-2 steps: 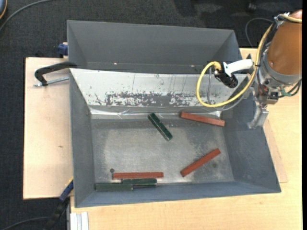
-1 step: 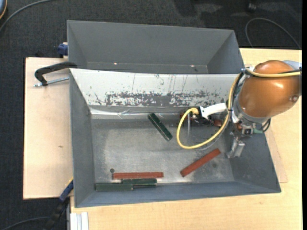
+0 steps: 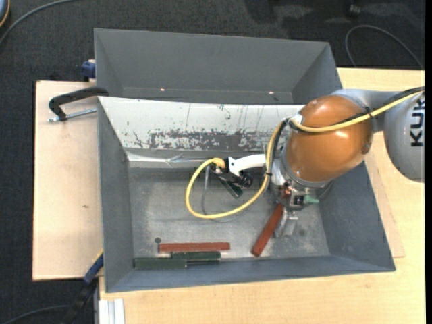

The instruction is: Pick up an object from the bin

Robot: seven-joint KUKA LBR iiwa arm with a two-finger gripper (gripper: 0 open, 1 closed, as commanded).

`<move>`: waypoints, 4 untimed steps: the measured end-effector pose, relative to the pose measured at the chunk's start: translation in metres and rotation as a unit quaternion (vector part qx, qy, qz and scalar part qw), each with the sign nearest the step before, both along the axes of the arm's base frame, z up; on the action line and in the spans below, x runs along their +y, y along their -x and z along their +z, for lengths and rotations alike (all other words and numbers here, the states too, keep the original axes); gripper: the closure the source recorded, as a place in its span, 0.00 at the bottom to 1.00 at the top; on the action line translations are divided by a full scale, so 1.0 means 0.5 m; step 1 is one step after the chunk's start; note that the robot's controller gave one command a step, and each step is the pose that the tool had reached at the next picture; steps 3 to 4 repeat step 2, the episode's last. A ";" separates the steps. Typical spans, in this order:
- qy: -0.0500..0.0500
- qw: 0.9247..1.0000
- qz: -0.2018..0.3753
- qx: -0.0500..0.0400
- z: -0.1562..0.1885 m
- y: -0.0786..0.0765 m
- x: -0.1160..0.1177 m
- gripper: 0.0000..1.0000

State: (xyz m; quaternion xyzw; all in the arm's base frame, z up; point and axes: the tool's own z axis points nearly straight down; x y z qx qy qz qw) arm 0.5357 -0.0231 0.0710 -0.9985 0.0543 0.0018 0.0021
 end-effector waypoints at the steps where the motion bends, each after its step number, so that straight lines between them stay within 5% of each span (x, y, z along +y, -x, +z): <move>1: 0.001 0.996 -0.085 0.000 -0.001 0.062 0.120 0.00; 2: 0.002 0.996 -0.088 0.000 -0.001 0.061 0.113 1.00; 4: 0.002 0.996 -0.088 0.000 -0.001 0.061 0.113 1.00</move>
Offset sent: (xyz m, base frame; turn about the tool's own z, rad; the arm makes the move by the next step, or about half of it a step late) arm -0.0301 0.0552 -0.0010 0.1738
